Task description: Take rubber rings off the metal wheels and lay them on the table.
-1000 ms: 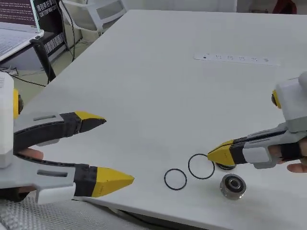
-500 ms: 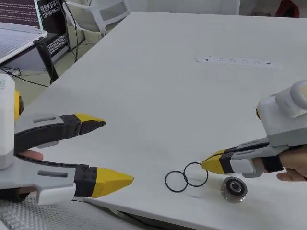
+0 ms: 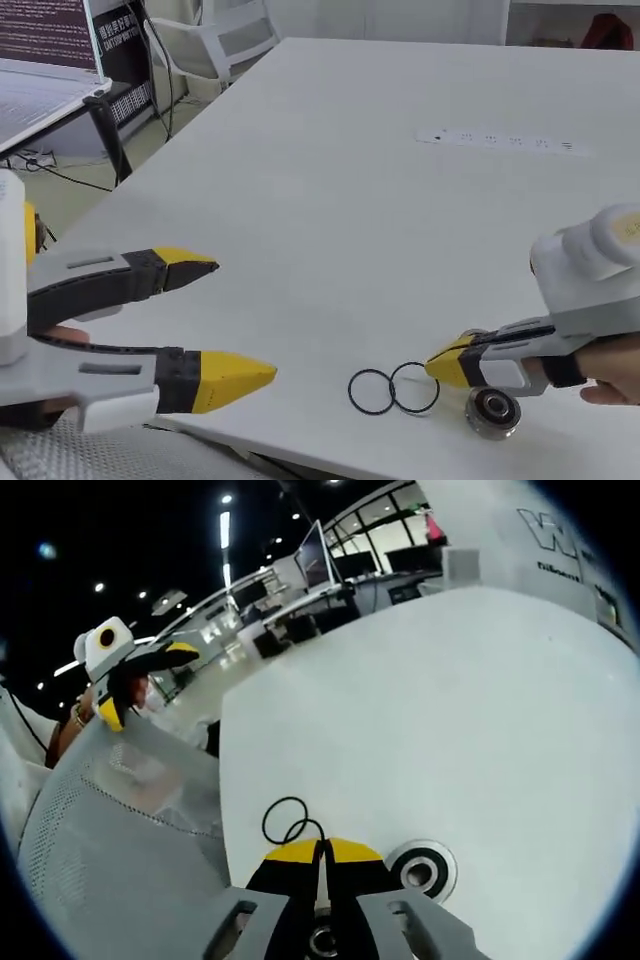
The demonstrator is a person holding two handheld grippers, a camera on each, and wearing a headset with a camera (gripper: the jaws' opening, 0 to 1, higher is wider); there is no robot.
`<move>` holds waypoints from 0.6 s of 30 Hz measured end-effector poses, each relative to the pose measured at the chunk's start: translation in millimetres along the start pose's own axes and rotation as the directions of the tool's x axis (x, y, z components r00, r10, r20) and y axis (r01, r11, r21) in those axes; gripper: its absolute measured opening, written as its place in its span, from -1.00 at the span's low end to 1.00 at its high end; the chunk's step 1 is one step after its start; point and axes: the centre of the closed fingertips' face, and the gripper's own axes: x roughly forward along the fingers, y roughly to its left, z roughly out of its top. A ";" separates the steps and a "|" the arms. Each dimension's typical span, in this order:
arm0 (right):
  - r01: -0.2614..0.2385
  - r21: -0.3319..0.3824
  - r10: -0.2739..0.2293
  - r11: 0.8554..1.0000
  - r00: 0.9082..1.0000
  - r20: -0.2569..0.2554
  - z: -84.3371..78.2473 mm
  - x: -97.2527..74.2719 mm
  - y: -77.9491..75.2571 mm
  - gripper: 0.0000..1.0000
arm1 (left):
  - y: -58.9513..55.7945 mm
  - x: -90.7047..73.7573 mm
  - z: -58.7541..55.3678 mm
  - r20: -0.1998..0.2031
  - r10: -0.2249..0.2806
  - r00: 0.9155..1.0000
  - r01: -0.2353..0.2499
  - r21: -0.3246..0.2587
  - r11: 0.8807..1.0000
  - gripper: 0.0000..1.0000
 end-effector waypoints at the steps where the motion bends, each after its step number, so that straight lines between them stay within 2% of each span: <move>1: 0.003 -0.006 -0.003 1.000 1.000 -0.003 -0.7 0.9 -0.2 -1.00 | 0.5 -0.6 0.6 0.003 0.004 1.000 -0.004 0.001 1.000 0.33; 6: 0.012 -0.029 -0.013 1.000 1.000 -0.026 -6.0 2.6 -3.6 -1.00 | 2.7 -3.3 2.4 0.011 0.019 1.000 -0.019 -0.003 1.000 0.31; 18: 0.018 -0.012 -0.018 1.000 1.000 -0.009 -4.1 1.6 -7.2 -1.00 | 5.8 -5.8 3.7 0.023 0.036 0.999 -0.036 -0.011 0.999 0.28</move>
